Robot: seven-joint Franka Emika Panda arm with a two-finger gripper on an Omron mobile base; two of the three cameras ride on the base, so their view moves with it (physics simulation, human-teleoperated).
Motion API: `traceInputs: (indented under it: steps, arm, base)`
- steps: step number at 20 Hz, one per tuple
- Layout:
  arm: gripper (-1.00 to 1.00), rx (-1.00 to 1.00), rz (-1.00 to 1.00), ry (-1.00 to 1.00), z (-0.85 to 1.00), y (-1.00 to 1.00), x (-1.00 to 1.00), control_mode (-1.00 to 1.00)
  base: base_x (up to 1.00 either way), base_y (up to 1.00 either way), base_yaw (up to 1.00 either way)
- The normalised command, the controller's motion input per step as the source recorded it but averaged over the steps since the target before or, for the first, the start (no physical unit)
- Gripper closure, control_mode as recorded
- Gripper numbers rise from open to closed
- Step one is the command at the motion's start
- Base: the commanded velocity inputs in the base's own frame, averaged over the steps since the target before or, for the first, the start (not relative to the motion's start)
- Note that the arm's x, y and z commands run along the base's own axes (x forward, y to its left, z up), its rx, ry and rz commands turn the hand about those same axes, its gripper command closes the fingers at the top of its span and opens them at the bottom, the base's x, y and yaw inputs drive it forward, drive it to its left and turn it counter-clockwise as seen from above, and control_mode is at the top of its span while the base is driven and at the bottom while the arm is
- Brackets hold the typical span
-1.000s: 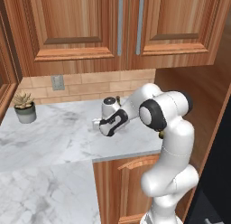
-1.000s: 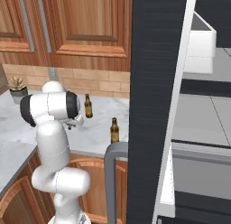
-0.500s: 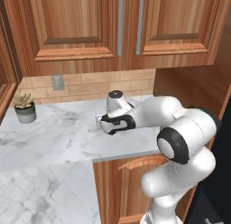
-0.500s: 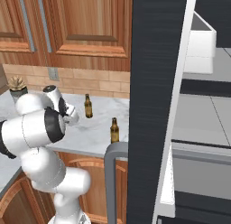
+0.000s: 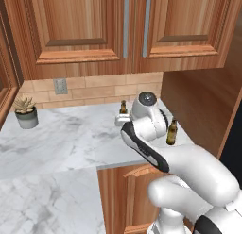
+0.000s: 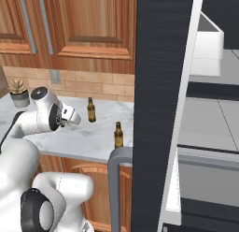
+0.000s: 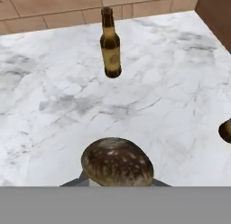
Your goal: Place the beers on the top shelf of the fridge to keep them out of children's reach, and place the mushroom on lower shelves for easy access.
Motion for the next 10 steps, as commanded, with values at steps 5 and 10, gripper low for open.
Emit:
traceInputs:
  steps: [5,10]
  arm:
    - [1.00,0.09,0.00,-0.10,0.88,-0.64,-0.63,-1.00]
    - [1.00,0.02,0.00,-0.13,0.68,-0.41,-0.55,-1.00]
  base:
    - [0.00,0.00,0.00]
    - [0.00,0.00,0.00]
